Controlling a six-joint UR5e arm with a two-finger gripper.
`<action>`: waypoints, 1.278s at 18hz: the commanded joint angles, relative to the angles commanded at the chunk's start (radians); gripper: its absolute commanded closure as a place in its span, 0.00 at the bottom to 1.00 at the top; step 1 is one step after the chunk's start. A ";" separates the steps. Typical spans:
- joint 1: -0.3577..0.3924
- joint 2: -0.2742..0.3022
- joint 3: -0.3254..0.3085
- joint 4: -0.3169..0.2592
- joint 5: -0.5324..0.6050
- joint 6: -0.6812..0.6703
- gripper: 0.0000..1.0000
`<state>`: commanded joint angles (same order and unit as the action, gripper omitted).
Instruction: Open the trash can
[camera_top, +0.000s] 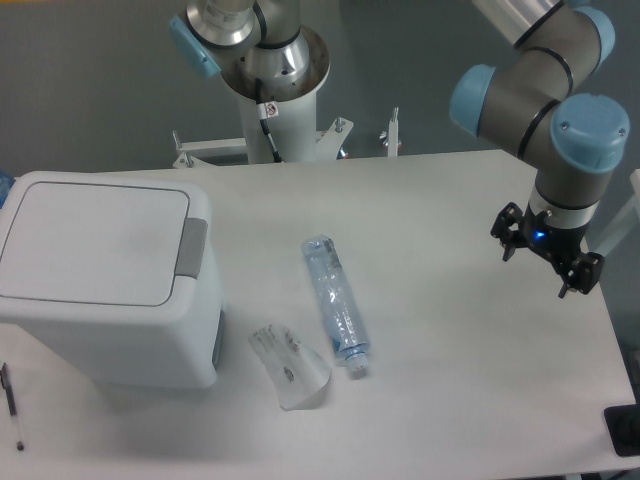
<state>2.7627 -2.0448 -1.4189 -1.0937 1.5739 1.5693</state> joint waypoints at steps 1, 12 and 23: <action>0.000 0.000 -0.002 0.000 0.000 0.000 0.00; 0.017 0.018 -0.049 0.000 -0.128 -0.056 0.00; 0.028 0.070 -0.127 0.043 -0.534 -0.414 0.00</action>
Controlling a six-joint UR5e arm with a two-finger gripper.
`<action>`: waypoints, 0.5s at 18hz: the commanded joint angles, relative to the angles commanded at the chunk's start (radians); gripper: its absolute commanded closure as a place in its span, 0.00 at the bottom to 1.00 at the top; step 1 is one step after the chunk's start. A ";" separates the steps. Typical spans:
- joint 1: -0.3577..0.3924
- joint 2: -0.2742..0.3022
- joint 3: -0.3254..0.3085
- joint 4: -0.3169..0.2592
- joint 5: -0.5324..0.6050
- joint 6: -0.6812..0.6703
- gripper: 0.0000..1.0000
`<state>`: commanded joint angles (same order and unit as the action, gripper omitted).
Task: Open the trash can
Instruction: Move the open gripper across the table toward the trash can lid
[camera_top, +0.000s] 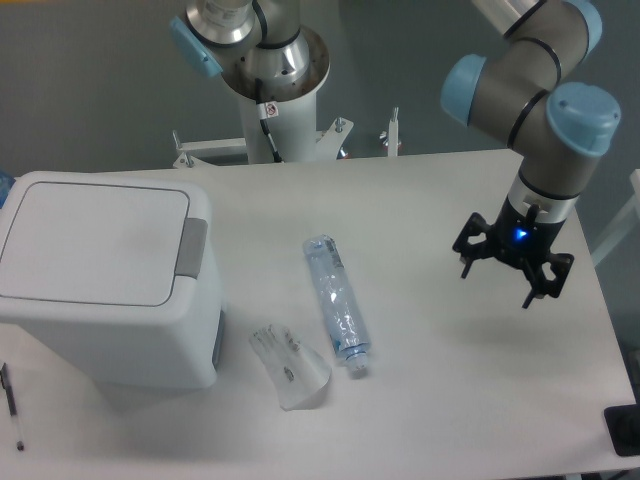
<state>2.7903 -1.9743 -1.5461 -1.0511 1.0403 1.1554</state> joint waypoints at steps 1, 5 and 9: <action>0.000 0.008 -0.021 0.026 -0.002 -0.015 0.00; -0.001 0.031 -0.032 0.034 0.003 -0.026 0.00; -0.055 0.029 0.023 -0.039 0.038 -0.179 0.00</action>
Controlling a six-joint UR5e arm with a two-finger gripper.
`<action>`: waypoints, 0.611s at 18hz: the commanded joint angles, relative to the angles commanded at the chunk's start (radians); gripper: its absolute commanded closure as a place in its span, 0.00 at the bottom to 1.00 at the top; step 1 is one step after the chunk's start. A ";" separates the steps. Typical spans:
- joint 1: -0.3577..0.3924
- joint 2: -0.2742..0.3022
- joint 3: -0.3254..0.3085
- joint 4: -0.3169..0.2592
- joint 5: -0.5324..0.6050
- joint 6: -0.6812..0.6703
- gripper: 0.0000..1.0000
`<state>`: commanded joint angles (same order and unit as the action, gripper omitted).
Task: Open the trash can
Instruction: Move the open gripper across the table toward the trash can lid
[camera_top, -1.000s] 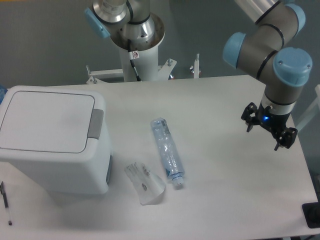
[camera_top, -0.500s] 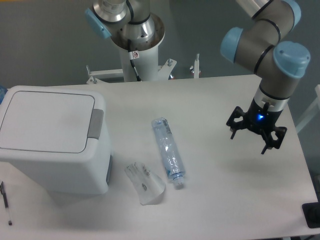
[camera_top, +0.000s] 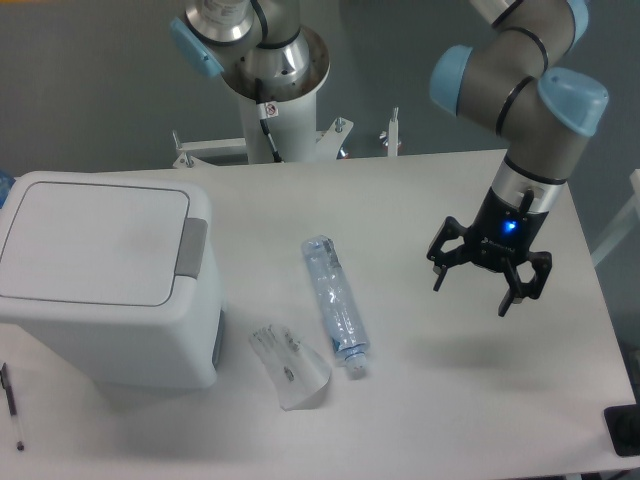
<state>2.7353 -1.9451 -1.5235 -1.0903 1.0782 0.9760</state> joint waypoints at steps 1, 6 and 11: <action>-0.025 -0.005 0.026 -0.046 0.029 -0.031 0.00; -0.109 -0.040 0.193 -0.271 0.077 -0.137 0.00; -0.183 -0.057 0.325 -0.427 0.077 -0.237 0.00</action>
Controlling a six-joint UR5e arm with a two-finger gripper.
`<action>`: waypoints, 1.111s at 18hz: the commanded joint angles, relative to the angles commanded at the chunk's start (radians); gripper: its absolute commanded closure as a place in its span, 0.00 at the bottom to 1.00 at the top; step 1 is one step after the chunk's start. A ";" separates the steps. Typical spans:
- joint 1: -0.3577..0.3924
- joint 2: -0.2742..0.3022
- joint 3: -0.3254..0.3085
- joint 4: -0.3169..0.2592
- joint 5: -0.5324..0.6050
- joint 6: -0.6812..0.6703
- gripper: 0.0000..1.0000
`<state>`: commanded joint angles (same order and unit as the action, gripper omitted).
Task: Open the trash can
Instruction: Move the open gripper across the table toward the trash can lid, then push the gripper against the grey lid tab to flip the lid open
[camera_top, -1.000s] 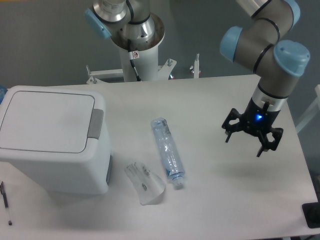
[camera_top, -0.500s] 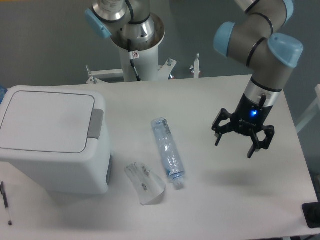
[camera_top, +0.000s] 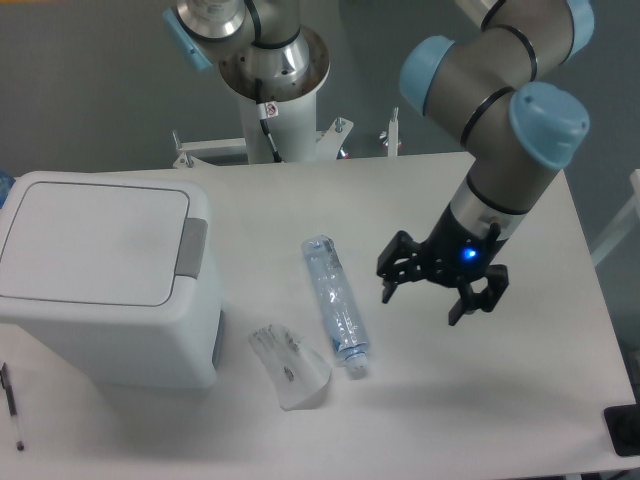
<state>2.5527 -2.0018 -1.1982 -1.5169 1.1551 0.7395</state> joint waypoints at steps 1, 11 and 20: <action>-0.014 0.002 0.015 -0.023 0.000 -0.005 0.00; -0.137 0.044 0.060 -0.169 -0.012 -0.051 0.00; -0.186 0.095 0.011 -0.206 -0.040 -0.038 0.00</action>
<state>2.3670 -1.9068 -1.1872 -1.7227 1.1152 0.7010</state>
